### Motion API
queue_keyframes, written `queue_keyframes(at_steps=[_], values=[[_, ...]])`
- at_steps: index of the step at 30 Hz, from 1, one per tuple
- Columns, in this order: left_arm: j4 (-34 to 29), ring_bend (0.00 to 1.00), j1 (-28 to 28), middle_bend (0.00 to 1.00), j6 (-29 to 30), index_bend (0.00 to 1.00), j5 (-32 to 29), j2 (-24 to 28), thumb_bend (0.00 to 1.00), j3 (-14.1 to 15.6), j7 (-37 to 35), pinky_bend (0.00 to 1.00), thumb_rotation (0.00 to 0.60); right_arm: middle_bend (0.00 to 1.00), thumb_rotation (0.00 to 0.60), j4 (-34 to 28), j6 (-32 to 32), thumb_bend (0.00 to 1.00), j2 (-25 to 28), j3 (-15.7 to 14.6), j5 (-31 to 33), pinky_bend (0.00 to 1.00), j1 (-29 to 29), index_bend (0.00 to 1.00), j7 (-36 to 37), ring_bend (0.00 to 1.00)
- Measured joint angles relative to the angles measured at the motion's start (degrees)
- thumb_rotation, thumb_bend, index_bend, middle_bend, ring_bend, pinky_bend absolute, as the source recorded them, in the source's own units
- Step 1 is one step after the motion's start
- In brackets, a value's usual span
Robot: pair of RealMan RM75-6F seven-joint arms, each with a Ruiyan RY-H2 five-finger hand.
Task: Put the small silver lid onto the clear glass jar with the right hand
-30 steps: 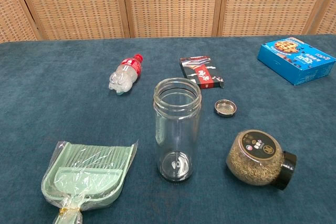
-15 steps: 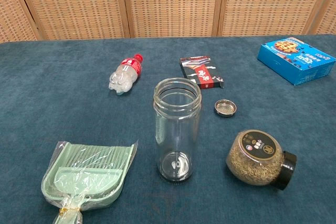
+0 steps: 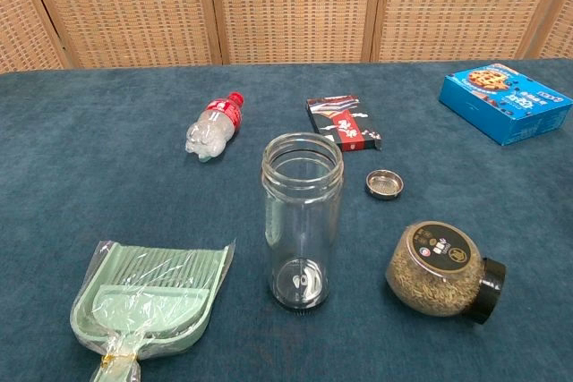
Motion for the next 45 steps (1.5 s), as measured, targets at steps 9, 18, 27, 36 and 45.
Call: queue_keyframes(at_steps=[9, 18, 27, 36, 45], values=[[0.54, 0.00, -0.37, 0.00, -0.98, 0.00, -0.81, -0.16, 0.19, -0.26, -0.39, 0.00, 0.600, 0.08, 0.600, -4.02, -9.45, 0.00, 0.28, 5.52, 4.89, 0.19, 9.06, 0.33, -6.20, 0.00], [0.83, 0.00, -0.56, 0.00, -1.37, 0.00, -1.20, -0.14, 0.19, -0.41, -0.87, 0.00, 0.600, 0.13, 0.600, -4.53, -15.23, 0.10, -2.89, 7.79, 10.48, 0.22, 14.99, 0.40, -10.73, 0.00], [1.10, 0.00, -0.93, 0.00, -2.10, 0.00, -1.06, -0.31, 0.19, -0.19, -1.03, 0.00, 0.600, 0.14, 0.600, -0.22, -19.62, 0.23, -8.26, 7.36, 14.29, 0.24, 19.48, 0.43, -13.94, 0.00], [1.15, 0.00, -1.04, 0.00, -2.17, 0.00, -0.91, -0.26, 0.19, -0.14, -1.65, 0.00, 0.600, 0.15, 0.600, 3.99, -21.54, 0.35, -12.77, 6.27, 16.42, 0.25, 22.06, 0.46, -15.23, 0.00], [1.13, 0.00, -1.08, 0.00, -2.15, 0.00, -0.74, -0.13, 0.19, -0.05, -2.07, 0.00, 0.600, 0.17, 0.600, 7.28, -22.24, 0.39, -16.72, 5.56, 17.40, 0.27, 24.17, 0.48, -15.36, 0.00]])
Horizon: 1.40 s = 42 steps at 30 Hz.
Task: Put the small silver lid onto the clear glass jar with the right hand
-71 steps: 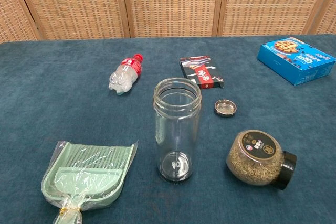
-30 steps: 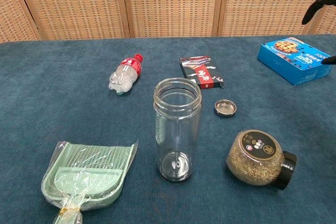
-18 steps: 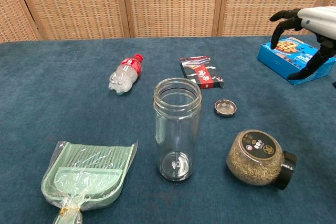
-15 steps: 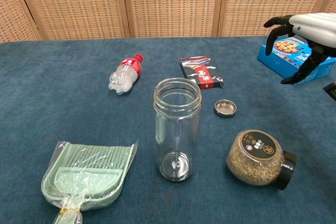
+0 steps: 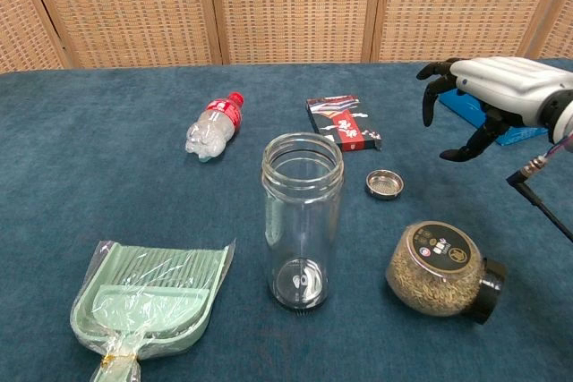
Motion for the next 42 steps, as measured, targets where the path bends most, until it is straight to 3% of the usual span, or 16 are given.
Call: queue_keyframes(at_steps=[10, 42], values=[[0.01, 0.00, -0.21, 0.00, -0.32, 0.00, 0.06, -0.06, 0.19, 0.10, -0.04, 0.00, 0.600, 0.17, 0.600, 2.66, -1.89, 0.53, -3.45, -0.29, 1.92, 0.27, 2.41, 0.49, -1.30, 0.00], [0.54, 0.00, -0.85, 0.00, -1.77, 0.00, -0.84, -0.40, 0.19, 0.10, -0.08, 0.00, 0.600, 0.17, 0.600, 10.52, -5.52, 0.54, -10.20, -0.25, 7.20, 0.29, 7.31, 0.49, -2.23, 0.00]])
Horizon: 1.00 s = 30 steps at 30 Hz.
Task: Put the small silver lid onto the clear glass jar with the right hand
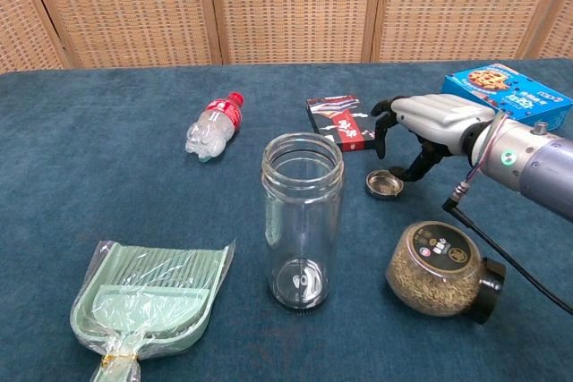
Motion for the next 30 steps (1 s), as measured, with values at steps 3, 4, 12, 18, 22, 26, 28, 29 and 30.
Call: queue_keyframes(at_steps=[3, 4, 12, 18, 22, 26, 28, 29, 30], values=[[0.00, 0.00, -0.15, 0.00, -0.31, 0.00, -0.11, -0.09, 0.19, 0.03, 0.10, 0.00, 0.600, 0.17, 0.600, 1.03, -0.49, 0.54, -0.75, 0.07, 0.41, 0.29, 0.43, 0.49, 0.34, 0.00], [0.02, 0.00, -0.18, 0.00, -0.36, 0.00, -0.14, -0.12, 0.19, 0.03, 0.12, 0.00, 0.600, 0.17, 0.600, 1.35, -0.67, 0.54, -1.01, 0.08, 0.51, 0.29, 0.56, 0.49, 0.48, 0.00], [0.42, 0.00, -0.40, 0.00, -0.92, 0.00, -0.66, -0.17, 0.19, -0.09, -0.30, 0.00, 0.600, 0.17, 0.600, 4.32, -1.94, 0.54, -3.02, 0.00, 1.19, 0.29, 1.55, 0.49, 1.32, 0.00], [0.43, 0.00, -0.51, 0.00, -1.02, 0.00, -0.56, -0.21, 0.19, 0.00, -0.32, 0.00, 0.600, 0.18, 0.600, 5.93, -2.50, 0.54, -3.61, -0.06, 1.41, 0.29, 1.87, 0.49, 2.01, 0.00], [0.40, 0.00, -0.50, 0.00, -1.00, 0.00, -0.58, -0.25, 0.19, 0.03, -0.25, 0.00, 0.600, 0.18, 0.600, 6.53, -2.70, 0.54, -3.70, -0.22, 1.48, 0.29, 1.81, 0.49, 2.54, 0.00], [0.31, 0.00, -0.52, 0.00, -0.98, 0.00, -0.47, -0.29, 0.19, 0.13, -0.08, 0.00, 0.600, 0.19, 0.600, 6.89, -2.65, 0.54, -3.62, -0.43, 1.35, 0.30, 1.62, 0.50, 3.00, 0.00], [0.27, 0.00, -0.52, 0.00, -0.94, 0.00, -0.45, -0.28, 0.19, 0.14, -0.07, 0.00, 0.600, 0.20, 0.600, 6.93, -2.57, 0.54, -3.56, -0.48, 1.30, 0.31, 1.53, 0.52, 3.18, 0.01], [0.25, 0.00, -0.51, 0.00, -0.93, 0.00, -0.46, -0.26, 0.19, 0.14, -0.07, 0.00, 0.600, 0.21, 0.600, 7.00, -2.51, 0.54, -3.55, -0.52, 1.27, 0.31, 1.47, 0.52, 3.25, 0.01], [0.23, 0.00, -0.51, 0.00, -0.91, 0.00, -0.46, -0.26, 0.19, 0.15, -0.06, 0.00, 0.600, 0.21, 0.600, 7.03, -2.47, 0.54, -3.55, -0.56, 1.25, 0.31, 1.42, 0.53, 3.29, 0.01]])
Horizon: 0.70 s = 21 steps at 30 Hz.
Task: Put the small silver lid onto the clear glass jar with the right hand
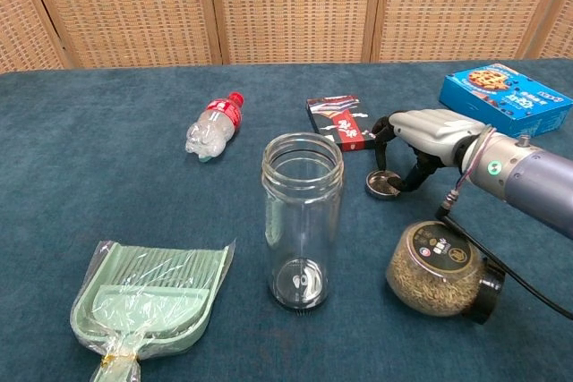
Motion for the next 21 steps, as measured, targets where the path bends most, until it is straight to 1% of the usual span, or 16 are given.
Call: queue_keyframes(at_steps=[7, 21], values=[[-0.07, 0.00, -0.03, 0.00, -0.04, 0.00, 0.06, -0.05, 0.19, 0.09, 0.13, 0.00, 0.600, 0.24, 0.600, 0.08, 0.50, 0.54, -0.11, -0.19, -0.42, 0.32, -0.21, 0.57, 0.34, 0.03], [-0.13, 0.00, -0.07, 0.00, 0.02, 0.00, 0.20, 0.11, 0.19, 0.14, -0.48, 0.00, 0.600, 0.26, 0.600, -0.40, 1.61, 0.54, -0.62, -0.02, -1.04, 0.33, -0.18, 0.60, 0.09, 0.04]])
